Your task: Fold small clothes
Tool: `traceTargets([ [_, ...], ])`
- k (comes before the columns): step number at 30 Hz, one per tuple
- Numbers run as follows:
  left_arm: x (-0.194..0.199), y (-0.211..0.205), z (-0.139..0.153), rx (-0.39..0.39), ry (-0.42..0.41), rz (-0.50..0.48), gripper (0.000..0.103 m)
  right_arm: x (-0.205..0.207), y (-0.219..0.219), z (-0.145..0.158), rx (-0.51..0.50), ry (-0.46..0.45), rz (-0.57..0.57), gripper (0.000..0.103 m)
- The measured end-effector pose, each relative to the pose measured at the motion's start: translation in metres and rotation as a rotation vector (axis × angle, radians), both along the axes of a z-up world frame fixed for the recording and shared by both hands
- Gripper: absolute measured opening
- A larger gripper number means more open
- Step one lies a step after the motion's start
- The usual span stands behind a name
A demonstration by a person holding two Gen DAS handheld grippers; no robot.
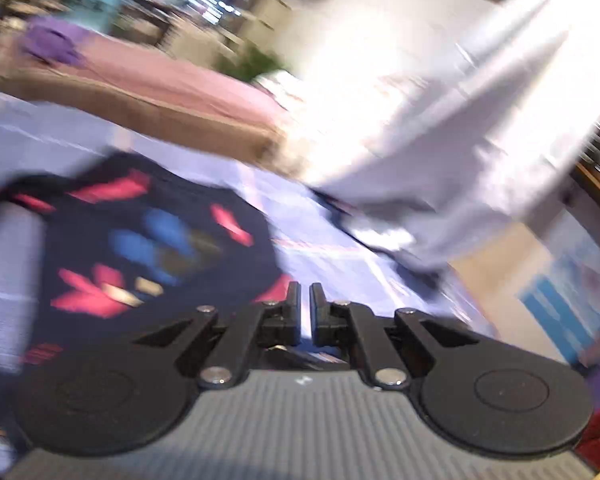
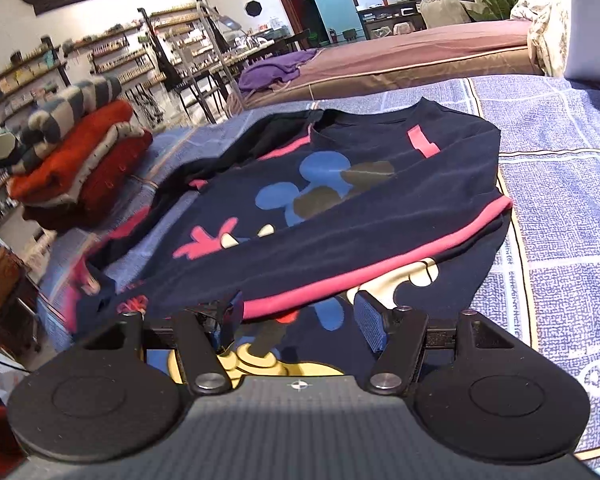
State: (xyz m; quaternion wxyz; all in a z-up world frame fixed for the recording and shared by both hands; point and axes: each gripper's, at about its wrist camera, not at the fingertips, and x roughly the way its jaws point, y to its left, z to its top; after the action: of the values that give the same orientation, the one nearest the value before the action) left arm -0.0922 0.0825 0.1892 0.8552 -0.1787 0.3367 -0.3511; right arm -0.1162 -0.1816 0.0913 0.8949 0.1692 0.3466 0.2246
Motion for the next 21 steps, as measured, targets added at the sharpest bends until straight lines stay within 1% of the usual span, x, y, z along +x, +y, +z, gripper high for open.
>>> traceTargets([
  [2,-0.002,-0.042,-0.014,-0.005,0.038,-0.105,0.004,-0.001,-0.009,0.004,0.061,0.007,-0.015,0.1],
  [4,-0.003,-0.06,-0.026,0.024,0.071,-0.126,0.006,0.0,-0.018,0.005,0.108,0.027,-0.009,0.101],
  [5,-0.005,-0.06,-0.029,0.034,0.064,-0.109,0.01,0.001,-0.019,0.005,0.103,0.036,-0.001,0.101],
  [6,-0.003,-0.057,-0.032,0.066,0.065,-0.081,0.026,0.001,-0.019,0.005,0.086,0.037,0.01,0.102],
  [7,-0.002,-0.05,-0.033,0.113,0.062,-0.038,0.05,0.001,-0.018,0.004,0.079,0.037,0.026,0.103],
  [8,0.0,-0.04,-0.036,0.163,0.059,0.018,0.06,0.002,-0.016,0.002,0.087,0.038,0.036,0.103],
  [9,-0.001,-0.027,-0.04,0.207,0.051,0.084,0.068,0.004,-0.015,0.0,0.108,0.044,0.05,0.103],
  [11,0.002,0.011,-0.049,0.295,0.055,0.201,0.068,0.013,-0.006,-0.005,0.147,0.066,0.08,0.103],
  [13,0.001,0.051,-0.058,0.346,0.084,0.317,0.07,0.026,0.014,-0.008,0.189,0.09,0.129,0.103],
  [14,0.0,0.074,-0.059,0.375,0.102,0.39,0.071,0.032,0.025,-0.007,0.211,0.096,0.162,0.103],
  [15,-0.003,0.096,-0.062,0.403,0.122,0.46,0.076,0.038,0.041,-0.006,0.236,0.102,0.215,0.103],
  [16,-0.006,0.114,-0.067,0.431,0.14,0.522,0.078,0.045,0.062,-0.005,0.254,0.11,0.285,0.103],
  [18,-0.013,0.148,-0.072,0.497,0.165,0.632,0.078,0.055,0.102,-0.003,0.247,0.117,0.384,0.103],
  [19,-0.017,0.162,-0.075,0.518,0.179,0.671,0.078,0.06,0.128,-0.002,0.229,0.119,0.448,0.103],
  [21,-0.024,0.185,-0.077,0.514,0.203,0.722,0.079,0.069,0.173,-0.005,0.199,0.126,0.552,0.101],
])
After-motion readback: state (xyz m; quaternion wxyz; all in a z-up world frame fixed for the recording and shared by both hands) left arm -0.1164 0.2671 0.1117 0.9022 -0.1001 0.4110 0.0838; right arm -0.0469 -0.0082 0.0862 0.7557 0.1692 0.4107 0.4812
